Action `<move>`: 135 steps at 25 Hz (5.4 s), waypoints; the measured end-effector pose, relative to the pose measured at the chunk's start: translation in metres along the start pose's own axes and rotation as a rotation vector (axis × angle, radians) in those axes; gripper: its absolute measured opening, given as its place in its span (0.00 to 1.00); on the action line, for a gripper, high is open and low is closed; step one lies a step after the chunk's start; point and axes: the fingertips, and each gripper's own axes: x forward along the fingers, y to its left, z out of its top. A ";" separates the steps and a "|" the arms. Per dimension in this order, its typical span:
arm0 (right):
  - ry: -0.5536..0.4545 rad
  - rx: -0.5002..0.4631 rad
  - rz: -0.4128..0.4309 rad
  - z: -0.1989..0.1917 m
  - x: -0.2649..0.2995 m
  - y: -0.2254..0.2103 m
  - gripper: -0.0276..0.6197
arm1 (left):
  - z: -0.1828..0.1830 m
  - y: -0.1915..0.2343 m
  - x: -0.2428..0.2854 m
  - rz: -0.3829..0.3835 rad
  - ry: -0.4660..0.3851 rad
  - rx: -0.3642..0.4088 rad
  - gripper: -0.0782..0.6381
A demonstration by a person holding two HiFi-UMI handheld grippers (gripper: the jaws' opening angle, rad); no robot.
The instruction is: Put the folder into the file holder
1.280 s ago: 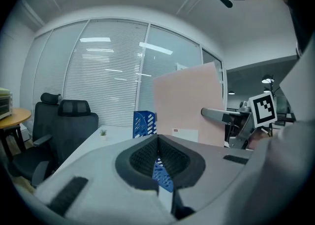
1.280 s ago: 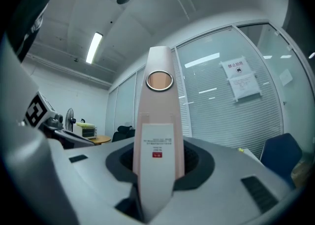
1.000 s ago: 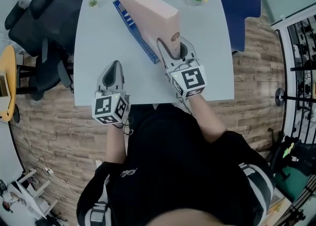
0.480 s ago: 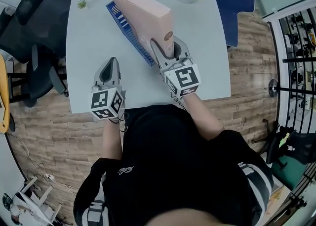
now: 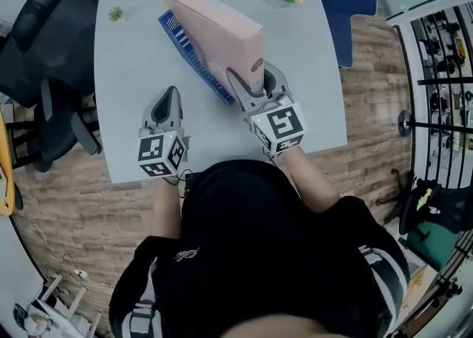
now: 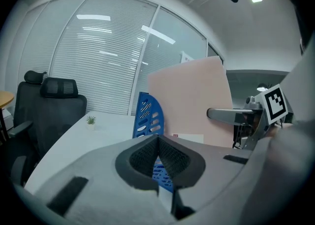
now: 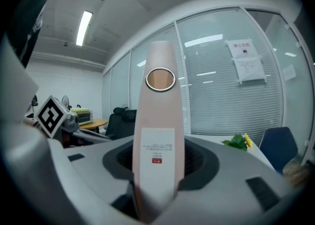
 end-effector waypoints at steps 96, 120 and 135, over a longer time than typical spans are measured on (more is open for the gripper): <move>-0.001 0.044 0.061 -0.077 0.039 -0.008 0.26 | -0.044 0.023 0.044 -0.025 0.078 -0.015 0.11; 0.104 0.020 0.040 -0.102 0.044 -0.002 0.29 | -0.040 0.021 0.042 -0.031 0.076 -0.017 0.11; 0.146 0.023 0.032 -0.111 0.048 0.001 0.31 | -0.034 0.015 0.039 -0.044 0.079 -0.016 0.11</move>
